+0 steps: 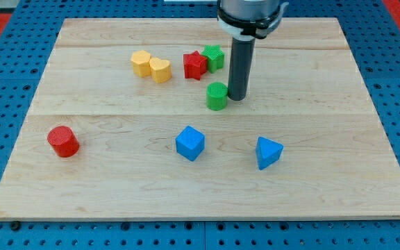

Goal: Push green circle a bit left and up

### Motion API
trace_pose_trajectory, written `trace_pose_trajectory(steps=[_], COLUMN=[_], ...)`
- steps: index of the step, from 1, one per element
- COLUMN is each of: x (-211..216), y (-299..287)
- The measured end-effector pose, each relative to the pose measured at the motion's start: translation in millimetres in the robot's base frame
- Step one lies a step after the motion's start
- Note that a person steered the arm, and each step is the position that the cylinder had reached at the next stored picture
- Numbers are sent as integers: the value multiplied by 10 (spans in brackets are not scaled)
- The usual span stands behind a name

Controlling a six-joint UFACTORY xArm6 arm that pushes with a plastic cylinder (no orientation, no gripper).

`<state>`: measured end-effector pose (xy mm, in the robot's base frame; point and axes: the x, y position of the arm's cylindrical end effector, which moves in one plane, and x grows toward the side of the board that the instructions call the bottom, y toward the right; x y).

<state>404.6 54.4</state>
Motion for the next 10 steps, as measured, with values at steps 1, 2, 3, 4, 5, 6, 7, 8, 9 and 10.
trace_pose_trajectory(steps=[1, 2, 3, 4, 5, 6, 7, 8, 9, 10], x=[58, 377, 514, 500, 454, 375, 237, 176, 90, -6], y=[-20, -16, -93, -205, -217, -222, -285, -314, -316, -318])
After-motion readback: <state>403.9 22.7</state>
